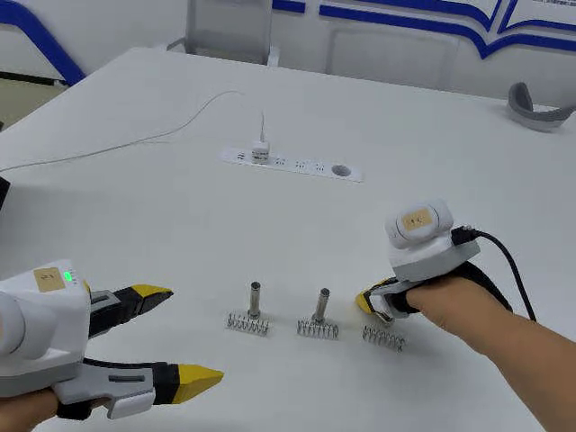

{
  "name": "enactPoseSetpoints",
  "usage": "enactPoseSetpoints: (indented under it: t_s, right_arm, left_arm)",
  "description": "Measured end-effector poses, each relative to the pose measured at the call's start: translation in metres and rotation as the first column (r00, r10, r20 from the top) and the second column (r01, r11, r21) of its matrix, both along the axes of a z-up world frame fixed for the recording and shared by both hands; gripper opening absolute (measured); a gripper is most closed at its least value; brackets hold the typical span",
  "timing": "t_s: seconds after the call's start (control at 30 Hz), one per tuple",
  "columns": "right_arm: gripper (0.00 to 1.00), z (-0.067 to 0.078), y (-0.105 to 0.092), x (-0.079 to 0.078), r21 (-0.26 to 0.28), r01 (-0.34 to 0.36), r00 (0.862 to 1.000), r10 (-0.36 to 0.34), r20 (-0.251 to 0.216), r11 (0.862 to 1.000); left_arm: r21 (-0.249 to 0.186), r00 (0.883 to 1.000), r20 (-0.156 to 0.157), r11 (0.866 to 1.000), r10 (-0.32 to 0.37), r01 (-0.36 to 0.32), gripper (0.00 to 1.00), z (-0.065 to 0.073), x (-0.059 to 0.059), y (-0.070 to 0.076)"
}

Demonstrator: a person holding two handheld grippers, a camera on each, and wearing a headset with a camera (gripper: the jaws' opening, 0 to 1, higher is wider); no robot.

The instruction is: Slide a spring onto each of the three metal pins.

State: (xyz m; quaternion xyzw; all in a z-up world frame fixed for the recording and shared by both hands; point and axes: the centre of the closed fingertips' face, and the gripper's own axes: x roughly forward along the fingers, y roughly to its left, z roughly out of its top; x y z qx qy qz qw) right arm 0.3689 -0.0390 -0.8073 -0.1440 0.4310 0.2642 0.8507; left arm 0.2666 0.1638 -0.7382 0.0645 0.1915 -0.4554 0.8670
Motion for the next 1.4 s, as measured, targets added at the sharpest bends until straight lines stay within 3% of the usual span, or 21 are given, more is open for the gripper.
enactPoseSetpoints:
  t_s: [0.47, 0.9, 1.4]
  right_arm:
    - [0.09, 0.002, -0.002, -0.001, 0.015, 0.0, 0.998, 0.0, 0.062, 1.0]
    - [0.09, 0.037, -0.001, -0.011, 0.092, 0.009, 0.992, -0.021, 0.127, 0.996]
    - [0.09, 0.048, -0.005, -0.028, 0.105, 0.019, 0.985, -0.037, 0.169, 0.994]
  left_arm:
    - [0.01, 1.0, 0.003, 1.0, -0.014, 0.014, 0.74, 0.0, 0.001, -0.002]
    - [0.008, 1.0, 0.003, 1.0, -0.018, 0.018, 0.74, 0.0, -0.001, -0.003]
    - [0.008, 1.0, 0.013, 1.0, -0.023, 0.023, 0.74, 0.004, -0.002, -0.006]
